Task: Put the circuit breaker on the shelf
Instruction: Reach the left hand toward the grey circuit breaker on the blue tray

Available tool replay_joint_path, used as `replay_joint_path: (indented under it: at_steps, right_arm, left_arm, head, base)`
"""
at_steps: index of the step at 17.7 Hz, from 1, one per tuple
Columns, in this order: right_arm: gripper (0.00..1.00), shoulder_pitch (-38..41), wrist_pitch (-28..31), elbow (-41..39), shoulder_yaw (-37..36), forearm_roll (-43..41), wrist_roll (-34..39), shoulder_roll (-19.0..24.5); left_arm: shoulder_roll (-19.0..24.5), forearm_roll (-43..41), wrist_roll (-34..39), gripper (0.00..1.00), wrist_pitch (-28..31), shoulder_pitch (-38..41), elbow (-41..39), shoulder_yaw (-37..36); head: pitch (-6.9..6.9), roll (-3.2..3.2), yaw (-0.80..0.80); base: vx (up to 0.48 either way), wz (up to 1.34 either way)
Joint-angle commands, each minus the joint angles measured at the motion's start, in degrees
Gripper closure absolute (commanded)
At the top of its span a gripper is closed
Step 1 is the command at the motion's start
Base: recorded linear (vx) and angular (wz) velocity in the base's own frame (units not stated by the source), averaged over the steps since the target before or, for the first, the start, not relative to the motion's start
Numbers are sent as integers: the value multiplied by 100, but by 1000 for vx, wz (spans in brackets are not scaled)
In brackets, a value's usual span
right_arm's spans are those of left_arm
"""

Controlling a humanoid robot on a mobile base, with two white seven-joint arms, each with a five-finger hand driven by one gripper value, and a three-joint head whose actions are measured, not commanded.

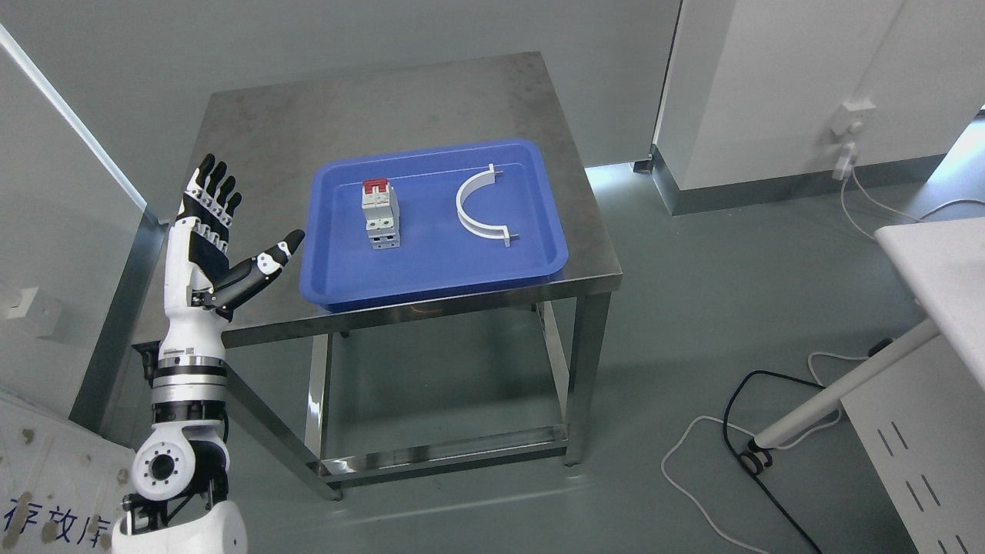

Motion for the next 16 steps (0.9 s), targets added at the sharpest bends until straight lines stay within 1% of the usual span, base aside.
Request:
replay_joint_path:
  at_steps: [1,4,6,8,10,11,12,14,16]
  right_arm:
    - [0,1,-4,0,0,0,3,-100]
    - [0,1,-4,0,0,0,3,-100]
    - [0,1,-4,0,0,0,3,-100]
    - [0,1,-4,0,-9,0,3,-100]
    - [0,1,-4,0,0,0,3,-100]
    - [0,1,-4,0,0,0,3,-100]
    - [0,1,-4,0,0,0,3,-100]
    - [0,1,-4,0,0,0,3,-100]
    - [0,1,-4,0,0,0,3,-100]
  left_arm:
    - [100,-8,3,0,23,-25,9,-421]
    - [100,-16,-5,0,23,-78,18,-449]
    - [100,-139,-364,0,32,-349,166,-519]
    - [174,-673,-1039,0,32,-814,535,-528]
    - [587,-1279,-1864,0,128,-1140,852,-607]
    - [693,-1726,-2347,0,268,-1280,905,-755]
    - [729,-2157,-2657,0,426,-1560,967,-905]
    - [747,-2633,-2686,0,436,-1957,1230,-950]
    - [799,-3221,-2704,0,410,-2177,1441,-1011]
  head:
    - [0,0,0]
    - [0,0,0]
    - [0,0,0]
    - [0,0,0]
    - [0,0,0]
    - [0,0,0]
    - [0,0,0]
    - [0,0,0]
    - [0,0,0]
  base:
    - [17,33]
    - [-1,21]
    - [-6,-22]
    - [16,17]
    - [0,0]
    - [3,-36]
    - [3,-36]
    - [29,-7]
    - [43,-4]
